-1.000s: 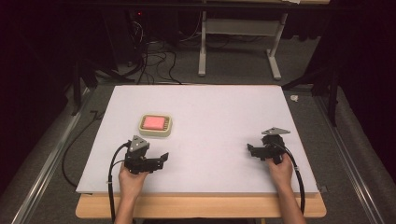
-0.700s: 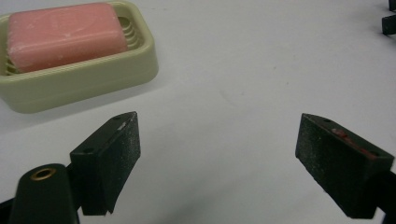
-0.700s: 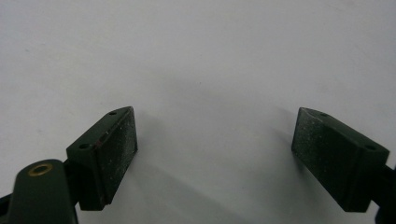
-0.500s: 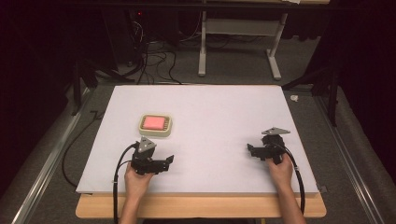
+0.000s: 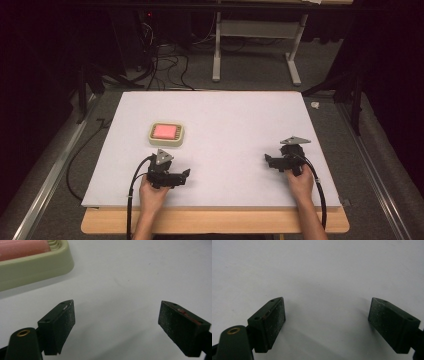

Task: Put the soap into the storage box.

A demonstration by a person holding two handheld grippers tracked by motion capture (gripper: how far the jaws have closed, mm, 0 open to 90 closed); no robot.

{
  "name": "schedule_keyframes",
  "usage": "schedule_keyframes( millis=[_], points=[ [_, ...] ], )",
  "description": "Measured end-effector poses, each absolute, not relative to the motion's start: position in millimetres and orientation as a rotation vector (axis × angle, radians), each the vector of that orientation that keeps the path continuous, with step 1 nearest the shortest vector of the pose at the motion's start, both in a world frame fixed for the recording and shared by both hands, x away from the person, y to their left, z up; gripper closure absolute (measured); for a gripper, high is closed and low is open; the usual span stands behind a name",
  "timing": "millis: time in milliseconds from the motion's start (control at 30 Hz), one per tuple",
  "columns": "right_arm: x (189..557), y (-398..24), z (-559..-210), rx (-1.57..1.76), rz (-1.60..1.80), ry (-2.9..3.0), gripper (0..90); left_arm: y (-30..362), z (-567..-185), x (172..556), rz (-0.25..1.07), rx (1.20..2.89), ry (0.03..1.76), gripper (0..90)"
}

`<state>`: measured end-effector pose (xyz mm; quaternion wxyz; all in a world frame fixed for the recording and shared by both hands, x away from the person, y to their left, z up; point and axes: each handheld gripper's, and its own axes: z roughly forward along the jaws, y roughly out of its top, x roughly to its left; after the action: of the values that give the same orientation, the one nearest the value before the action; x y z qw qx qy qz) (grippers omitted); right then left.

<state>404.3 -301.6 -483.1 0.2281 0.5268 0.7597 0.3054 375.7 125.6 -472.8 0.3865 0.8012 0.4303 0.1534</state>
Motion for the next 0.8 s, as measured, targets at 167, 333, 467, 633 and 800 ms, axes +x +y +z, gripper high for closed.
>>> schedule_keyframes(
  millis=[167,333,467,633,800],
  points=[
    [404.4,-301.6,-483.1,1.451,0.841,2.092,14.8,121.3,-476.7,378.3,0.403,2.053,1.095,14.8],
    [404.4,-301.6,-483.1,1.451,0.841,2.092,14.8,118.7,-480.0,380.2,0.416,2.063,1.098,14.8],
    [404.4,-301.6,-483.2,1.451,0.841,2.092,14.8,117.5,-481.9,381.5,0.424,2.062,1.102,14.8],
    [404.5,-301.7,-483.2,1.449,0.841,2.092,14.8,115.0,-485.3,383.7,0.43,2.069,1.103,14.8],
    [404.4,-301.6,-483.2,1.451,0.842,2.092,14.8,112.7,-486.8,384.3,0.45,2.083,1.118,15.0]
  ],
)
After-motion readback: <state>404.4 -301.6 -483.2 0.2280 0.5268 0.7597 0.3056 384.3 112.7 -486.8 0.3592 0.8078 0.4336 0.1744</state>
